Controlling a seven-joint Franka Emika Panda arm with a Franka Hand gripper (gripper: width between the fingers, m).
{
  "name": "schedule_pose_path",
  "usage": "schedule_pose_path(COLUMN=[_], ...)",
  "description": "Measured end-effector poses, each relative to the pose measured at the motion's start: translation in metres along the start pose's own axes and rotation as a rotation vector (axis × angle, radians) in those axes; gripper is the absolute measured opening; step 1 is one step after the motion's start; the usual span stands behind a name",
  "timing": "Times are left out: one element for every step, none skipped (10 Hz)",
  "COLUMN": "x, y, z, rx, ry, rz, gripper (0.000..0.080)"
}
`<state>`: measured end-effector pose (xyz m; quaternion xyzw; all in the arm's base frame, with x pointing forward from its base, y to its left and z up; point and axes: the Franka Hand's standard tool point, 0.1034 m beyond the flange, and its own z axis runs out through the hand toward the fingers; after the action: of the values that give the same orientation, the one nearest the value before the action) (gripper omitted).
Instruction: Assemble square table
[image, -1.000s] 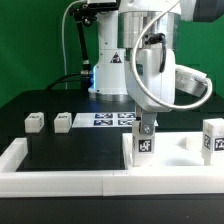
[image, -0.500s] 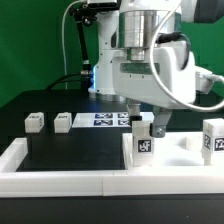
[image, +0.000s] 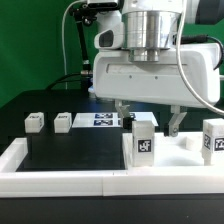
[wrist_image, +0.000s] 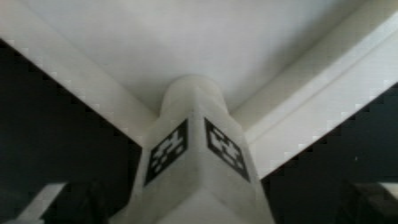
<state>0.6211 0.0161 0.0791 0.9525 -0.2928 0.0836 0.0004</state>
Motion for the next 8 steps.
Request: schedule_pose_path(x=[-0.0016, -0.0016, -0.0002, 0.0016, 0.0023, 0.0026, 0.0033, 0.0038], y=[-0.002, -0.0019, 0.0005, 0.0029, 0.0038, 0.0042, 0.0047, 0.0055], z=[0.0001, 0.0002, 0.0004, 0.0005, 0.0006, 0.0005, 0.0004, 0.0005], rx=[0.0, -0.002, -0.003, -0.005, -0.008, -0.009, -0.01, -0.012], ry=[-0.001, -0.001, -0.002, -0.001, 0.0, 0.0, 0.001, 0.001], rz=[-0.066, -0.179, -0.27, -0.341, -0.414, -0.473, -0.502, -0.525], gripper=[0.0648, 0.0648, 0.0648, 0.0648, 0.0648, 0.0648, 0.0648, 0.0648])
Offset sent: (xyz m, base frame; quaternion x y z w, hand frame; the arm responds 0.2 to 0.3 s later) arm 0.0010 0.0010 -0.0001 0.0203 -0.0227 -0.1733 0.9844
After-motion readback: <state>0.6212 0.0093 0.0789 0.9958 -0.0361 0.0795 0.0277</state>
